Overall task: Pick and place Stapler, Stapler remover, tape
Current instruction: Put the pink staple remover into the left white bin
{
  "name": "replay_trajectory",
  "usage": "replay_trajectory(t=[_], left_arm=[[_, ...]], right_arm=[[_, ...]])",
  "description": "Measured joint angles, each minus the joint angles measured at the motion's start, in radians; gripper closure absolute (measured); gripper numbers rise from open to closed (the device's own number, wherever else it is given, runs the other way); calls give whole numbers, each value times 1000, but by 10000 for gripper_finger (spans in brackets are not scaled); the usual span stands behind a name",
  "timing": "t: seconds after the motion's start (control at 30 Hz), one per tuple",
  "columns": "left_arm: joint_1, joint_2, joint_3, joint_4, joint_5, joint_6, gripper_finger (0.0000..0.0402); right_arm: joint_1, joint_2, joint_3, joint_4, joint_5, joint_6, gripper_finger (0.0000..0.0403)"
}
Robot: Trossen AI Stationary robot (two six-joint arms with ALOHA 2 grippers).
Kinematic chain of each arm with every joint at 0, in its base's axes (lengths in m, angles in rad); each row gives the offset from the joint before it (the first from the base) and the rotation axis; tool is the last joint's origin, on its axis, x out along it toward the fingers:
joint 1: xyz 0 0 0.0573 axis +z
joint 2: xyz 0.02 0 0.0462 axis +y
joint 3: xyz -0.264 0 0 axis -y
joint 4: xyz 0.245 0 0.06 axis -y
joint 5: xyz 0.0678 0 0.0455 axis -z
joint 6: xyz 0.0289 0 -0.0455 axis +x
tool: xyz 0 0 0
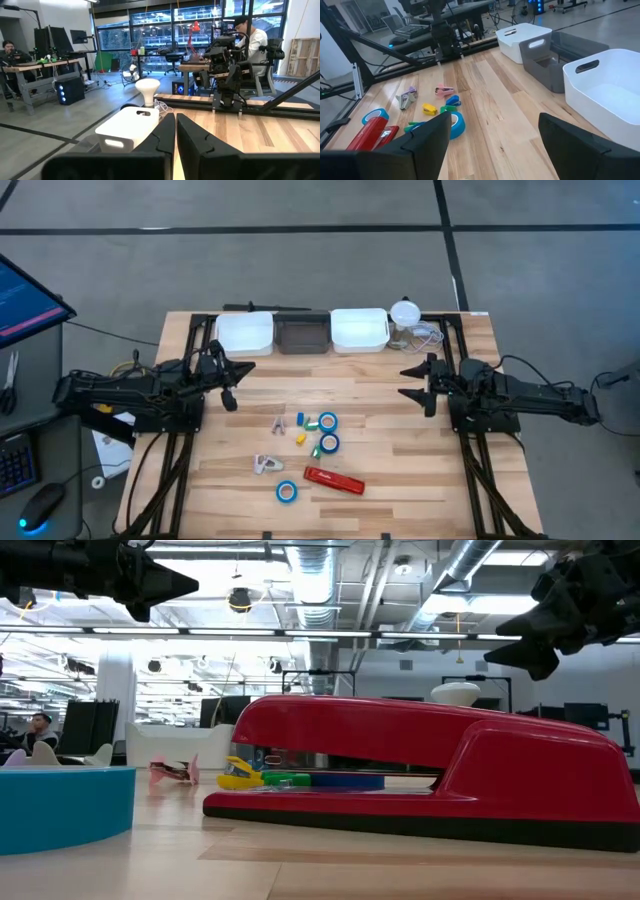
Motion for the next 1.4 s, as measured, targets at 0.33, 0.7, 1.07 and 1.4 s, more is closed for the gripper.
replay_trajectory(t=[0.33,0.7,1.07,1.4], left_arm=[[0,0,0,1,0,0,393],[0,0,0,6,0,0,393],[0,0,0,6,0,0,393],[0,0,0,8,0,0,393]], right_arm=[[0,0,0,-2,-4,2,112],[2,0,0,-1,-5,2,112],[2,0,0,-17,-5,2,112],[-2,0,0,-12,-3,0,112]])
